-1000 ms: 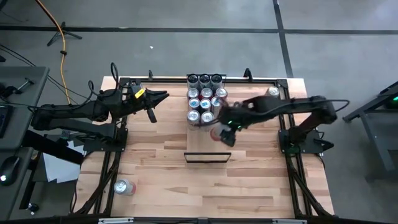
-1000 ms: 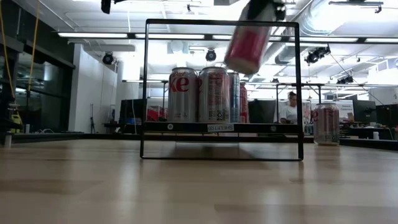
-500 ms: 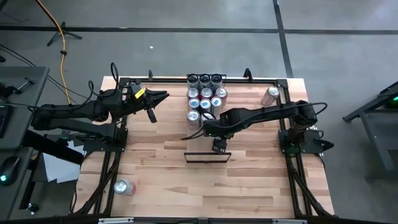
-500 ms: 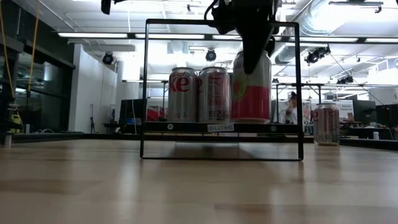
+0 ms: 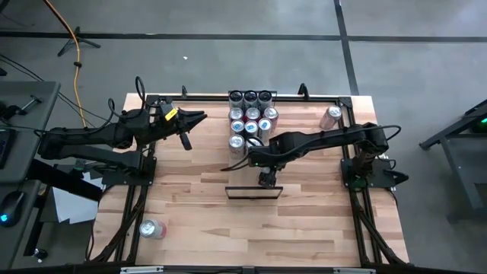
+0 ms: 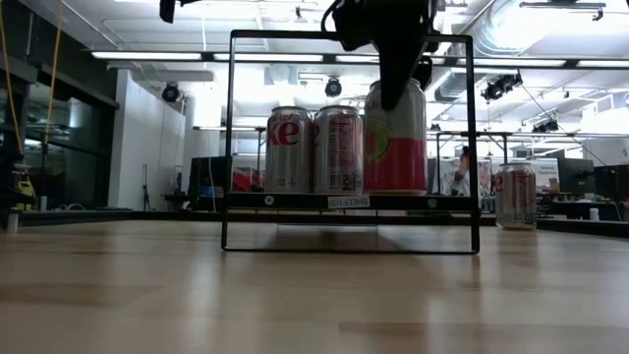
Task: Place canned beverage on shelf
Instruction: Put the top pink-white soda can on the shelf
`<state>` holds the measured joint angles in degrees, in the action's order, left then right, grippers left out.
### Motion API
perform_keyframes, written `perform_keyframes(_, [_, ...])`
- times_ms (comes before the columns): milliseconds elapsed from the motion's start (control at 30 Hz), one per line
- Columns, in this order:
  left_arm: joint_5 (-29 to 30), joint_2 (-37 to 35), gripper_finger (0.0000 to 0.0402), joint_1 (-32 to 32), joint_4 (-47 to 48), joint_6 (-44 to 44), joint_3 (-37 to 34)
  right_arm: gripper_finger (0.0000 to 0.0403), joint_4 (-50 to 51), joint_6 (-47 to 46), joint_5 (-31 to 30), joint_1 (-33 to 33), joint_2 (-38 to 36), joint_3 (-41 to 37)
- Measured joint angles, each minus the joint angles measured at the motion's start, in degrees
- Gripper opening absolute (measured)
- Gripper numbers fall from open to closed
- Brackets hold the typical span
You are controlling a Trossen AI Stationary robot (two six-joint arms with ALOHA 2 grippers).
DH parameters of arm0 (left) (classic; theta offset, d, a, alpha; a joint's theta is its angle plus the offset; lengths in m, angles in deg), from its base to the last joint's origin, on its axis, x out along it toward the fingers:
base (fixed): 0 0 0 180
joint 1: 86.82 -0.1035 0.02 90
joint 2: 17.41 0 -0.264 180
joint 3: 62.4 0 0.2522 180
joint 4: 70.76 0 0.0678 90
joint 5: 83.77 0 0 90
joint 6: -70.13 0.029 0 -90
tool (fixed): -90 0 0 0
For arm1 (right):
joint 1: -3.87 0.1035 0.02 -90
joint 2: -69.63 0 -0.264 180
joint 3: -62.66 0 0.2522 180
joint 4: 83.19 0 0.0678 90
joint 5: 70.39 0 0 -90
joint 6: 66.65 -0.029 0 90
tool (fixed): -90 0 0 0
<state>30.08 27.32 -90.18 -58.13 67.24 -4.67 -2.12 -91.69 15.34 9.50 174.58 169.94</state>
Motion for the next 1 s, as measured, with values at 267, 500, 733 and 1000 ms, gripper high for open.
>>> perform_keyframes(267, [0.0,0.0,0.0001,0.0,0.0,0.1,0.0,0.0371,-0.5,3.2,-0.3,0.0,-0.6,1.3])
perform_keyframes(500, [0.9,0.0,0.0001,0.0,0.1,0.1,0.0,0.0369,2.6,10.0,-2.3,-0.8,-3.5,4.4])
perform_keyframes(733, [0.9,0.0,0.0001,0.0,0.1,0.0,0.0,0.0325,10.4,10.1,-5.2,-0.6,-9.7,4.2])
perform_keyframes(1000, [0.5,0.0,0.0001,0.0,0.1,0.0,0.0,0.0192,7.8,6.9,-7.4,1.5,-20.2,-8.6])
